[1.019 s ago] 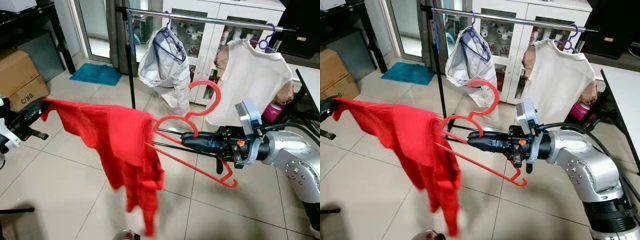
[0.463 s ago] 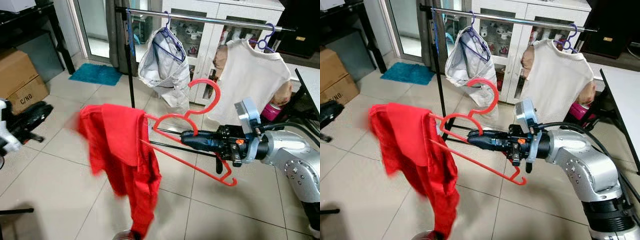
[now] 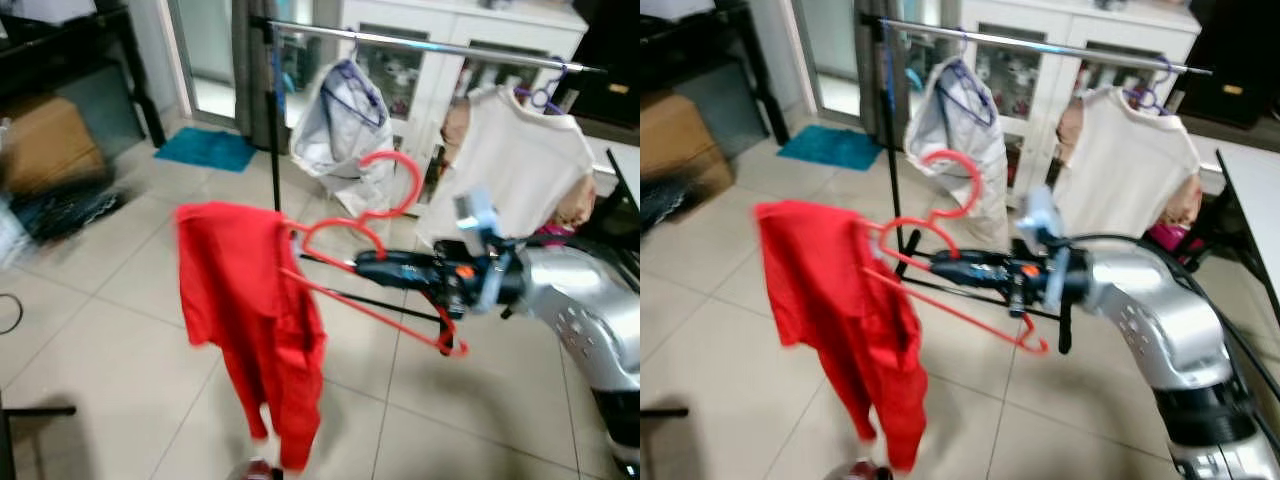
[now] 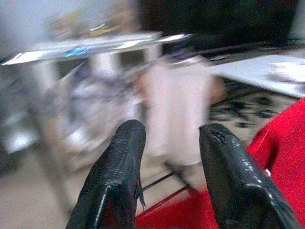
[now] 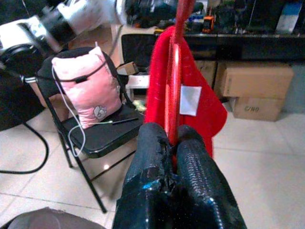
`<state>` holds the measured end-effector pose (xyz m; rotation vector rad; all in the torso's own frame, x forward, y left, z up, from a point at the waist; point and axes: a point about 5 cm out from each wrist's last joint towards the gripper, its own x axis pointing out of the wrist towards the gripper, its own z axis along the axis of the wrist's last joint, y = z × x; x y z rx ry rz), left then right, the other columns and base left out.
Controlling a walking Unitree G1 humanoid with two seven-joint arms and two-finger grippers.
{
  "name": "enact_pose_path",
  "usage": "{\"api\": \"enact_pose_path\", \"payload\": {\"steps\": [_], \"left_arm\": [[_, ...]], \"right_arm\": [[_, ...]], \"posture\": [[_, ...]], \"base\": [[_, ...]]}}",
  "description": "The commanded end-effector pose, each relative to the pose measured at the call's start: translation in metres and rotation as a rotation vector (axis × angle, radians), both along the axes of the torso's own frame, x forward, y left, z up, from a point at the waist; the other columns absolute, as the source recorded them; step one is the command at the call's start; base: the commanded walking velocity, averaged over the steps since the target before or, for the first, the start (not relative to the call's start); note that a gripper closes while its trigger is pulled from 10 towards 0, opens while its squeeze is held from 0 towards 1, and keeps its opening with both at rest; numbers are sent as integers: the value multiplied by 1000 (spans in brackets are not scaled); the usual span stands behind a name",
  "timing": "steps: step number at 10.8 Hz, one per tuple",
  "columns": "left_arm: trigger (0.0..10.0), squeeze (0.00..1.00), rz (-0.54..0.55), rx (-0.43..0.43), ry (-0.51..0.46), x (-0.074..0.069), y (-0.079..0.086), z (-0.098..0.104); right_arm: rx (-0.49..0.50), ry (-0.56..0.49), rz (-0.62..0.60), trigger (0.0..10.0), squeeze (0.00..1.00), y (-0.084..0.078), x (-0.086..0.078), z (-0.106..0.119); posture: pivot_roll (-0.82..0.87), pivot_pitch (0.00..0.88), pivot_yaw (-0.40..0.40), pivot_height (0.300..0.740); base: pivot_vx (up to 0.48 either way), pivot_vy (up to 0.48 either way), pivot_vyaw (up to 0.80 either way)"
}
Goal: Hang hanger
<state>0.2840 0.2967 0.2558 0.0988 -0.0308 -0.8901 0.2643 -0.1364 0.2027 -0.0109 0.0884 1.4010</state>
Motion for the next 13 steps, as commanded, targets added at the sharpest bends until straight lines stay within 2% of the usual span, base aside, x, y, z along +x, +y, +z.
{"api": "enact_pose_path", "payload": {"steps": [1,2,3,4,6,7,10,11,13], "left_arm": [[10000,1000,-120,19,31,5,-14,6],[10000,1000,-240,60,48,13,-30,14],[10000,851,-332,104,91,17,-39,16],[10000,0,-386,126,121,18,-43,17],[10000,0,-521,29,184,21,-53,33],[10000,0,-560,43,217,18,-55,33],[10000,0,-619,249,310,9,-64,4],[9294,0,-624,297,309,9,-64,-3],[0,0,-616,328,280,14,-66,-9]], "right_arm": [[-12,-62,13,10000,0,0,-1,9],[-25,-75,24,10000,0,1,-2,9],[-30,-84,43,10000,0,2,-4,10],[-32,-88,57,10000,0,3,-5,11],[-40,-90,92,10000,0,4,-9,12],[-42,-89,102,10000,0,4,-10,11],[-42,-86,124,10000,0,6,-11,10],[-42,-86,127,10000,0,6,-11,10],[-47,-87,136,10000,0,7,-12,9]], "posture": [[-63,0,35,740],[-71,0,50,740],[-73,0,57,740],[-78,0,68,740],[-86,0,81,740],[-86,0,83,740],[-86,0,81,740],[-87,0,77,740],[-92,0,73,740]], "base": [[0,0,0],[0,0,0],[0,0,0],[0,0,0],[0,0,0],[0,0,0],[0,0,0],[0,0,0],[0,0,0]]}}
